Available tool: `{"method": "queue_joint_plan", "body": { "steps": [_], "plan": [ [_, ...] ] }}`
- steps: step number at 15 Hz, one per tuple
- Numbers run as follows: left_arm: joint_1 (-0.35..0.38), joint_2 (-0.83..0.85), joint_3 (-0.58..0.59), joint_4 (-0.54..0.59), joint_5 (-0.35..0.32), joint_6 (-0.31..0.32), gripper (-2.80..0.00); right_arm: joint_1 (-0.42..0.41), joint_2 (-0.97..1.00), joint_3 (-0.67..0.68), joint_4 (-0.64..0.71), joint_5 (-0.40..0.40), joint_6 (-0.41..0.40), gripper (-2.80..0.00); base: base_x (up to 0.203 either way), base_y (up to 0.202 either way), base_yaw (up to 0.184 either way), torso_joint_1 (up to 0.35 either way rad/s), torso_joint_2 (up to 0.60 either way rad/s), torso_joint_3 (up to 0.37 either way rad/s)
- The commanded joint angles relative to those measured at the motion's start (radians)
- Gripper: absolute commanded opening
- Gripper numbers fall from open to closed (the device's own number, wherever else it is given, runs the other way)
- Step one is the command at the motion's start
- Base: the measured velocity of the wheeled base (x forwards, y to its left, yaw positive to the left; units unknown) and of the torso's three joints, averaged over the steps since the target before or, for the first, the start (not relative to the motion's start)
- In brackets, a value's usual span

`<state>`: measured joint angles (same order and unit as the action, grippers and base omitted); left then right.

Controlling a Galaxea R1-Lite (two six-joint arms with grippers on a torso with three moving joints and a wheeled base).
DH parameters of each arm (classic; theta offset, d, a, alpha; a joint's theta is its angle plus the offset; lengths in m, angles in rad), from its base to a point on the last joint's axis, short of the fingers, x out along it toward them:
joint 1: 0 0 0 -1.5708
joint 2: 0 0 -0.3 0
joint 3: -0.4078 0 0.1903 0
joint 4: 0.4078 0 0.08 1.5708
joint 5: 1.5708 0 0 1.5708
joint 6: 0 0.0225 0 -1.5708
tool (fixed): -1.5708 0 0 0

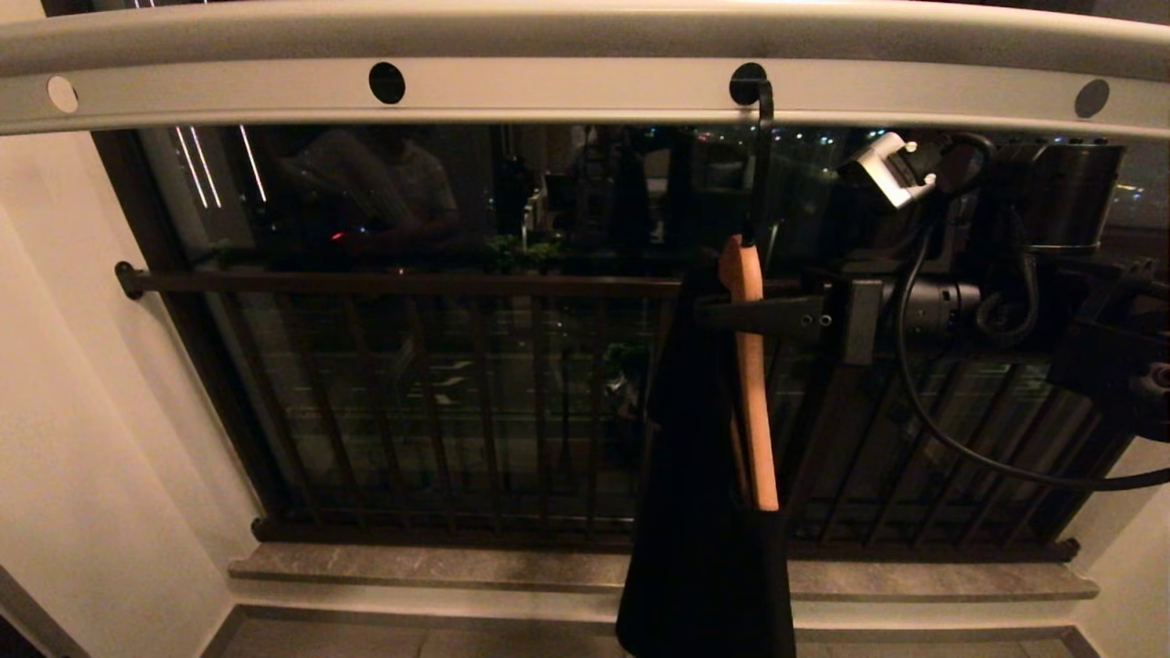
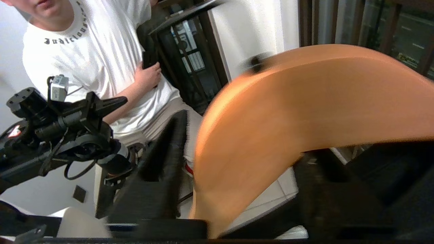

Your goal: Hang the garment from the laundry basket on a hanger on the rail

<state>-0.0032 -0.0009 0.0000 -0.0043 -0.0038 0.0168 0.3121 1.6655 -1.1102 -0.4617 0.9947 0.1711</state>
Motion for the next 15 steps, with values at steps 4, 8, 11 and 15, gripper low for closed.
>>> {"method": "queue_joint_plan", "body": {
  "steps": [4, 8, 11, 15],
  "plan": [
    [0.0, 0.001, 0.002, 0.0, -0.001, 0.0, -2.8, -0.004, -0.003, 0.001, -0.003, 0.005, 0.001, 0.0, 0.0, 0.0, 0.0, 0.0, 0.0, 0.0],
    [0.0, 0.001, 0.002, 0.0, -0.001, 0.0, -2.8, -0.005, -0.065, 0.027, -0.005, 0.01, -0.001, 0.0, 0.0, 0.0, 0.0, 0.0, 0.0, 0.0],
    [0.0, 0.001, 0.002, 0.0, -0.001, 0.0, -2.8, -0.006, -0.135, 0.045, -0.005, 0.008, -0.008, 0.0, 0.0, 0.0, 0.0, 0.0, 0.0, 0.0],
    [0.0, 0.001, 0.002, 0.0, -0.001, 0.0, -2.8, -0.027, -0.214, 0.118, -0.002, -0.027, -0.01, 0.0, 0.0, 0.0, 0.0, 0.0, 0.0, 0.0]
  ]
}}
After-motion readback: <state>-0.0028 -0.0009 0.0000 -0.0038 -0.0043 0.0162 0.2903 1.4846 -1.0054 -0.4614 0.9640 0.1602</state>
